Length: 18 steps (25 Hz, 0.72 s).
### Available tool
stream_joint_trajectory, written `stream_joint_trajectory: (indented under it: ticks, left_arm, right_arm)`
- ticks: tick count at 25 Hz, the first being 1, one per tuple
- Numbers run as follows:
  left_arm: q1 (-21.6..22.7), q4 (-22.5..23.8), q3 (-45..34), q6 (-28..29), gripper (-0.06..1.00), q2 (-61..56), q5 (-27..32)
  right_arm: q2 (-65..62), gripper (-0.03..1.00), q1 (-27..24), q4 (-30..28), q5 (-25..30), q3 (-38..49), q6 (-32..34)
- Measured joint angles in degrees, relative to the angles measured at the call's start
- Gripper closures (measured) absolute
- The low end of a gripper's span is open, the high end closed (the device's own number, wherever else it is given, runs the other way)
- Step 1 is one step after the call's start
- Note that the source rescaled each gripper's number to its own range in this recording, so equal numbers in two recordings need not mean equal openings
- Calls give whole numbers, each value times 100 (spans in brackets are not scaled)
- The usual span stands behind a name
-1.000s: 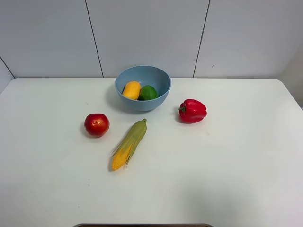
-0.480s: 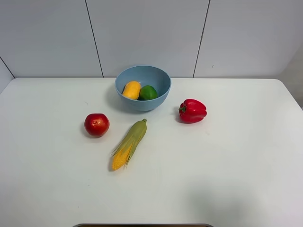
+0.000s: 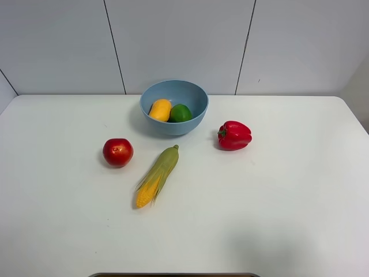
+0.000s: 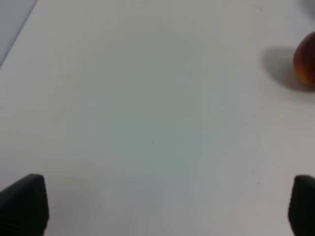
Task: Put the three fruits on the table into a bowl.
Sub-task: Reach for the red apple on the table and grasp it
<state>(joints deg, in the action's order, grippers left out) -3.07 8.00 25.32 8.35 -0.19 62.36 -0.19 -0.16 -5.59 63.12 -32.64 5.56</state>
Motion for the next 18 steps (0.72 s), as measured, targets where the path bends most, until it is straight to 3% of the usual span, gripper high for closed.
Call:
stream_joint_trajectory:
  ticks: [18]
  left_arm:
    - [0, 0, 0, 0, -5, 0, 0]
  right_arm:
    - [0, -3, 152, 113, -5, 0, 0]
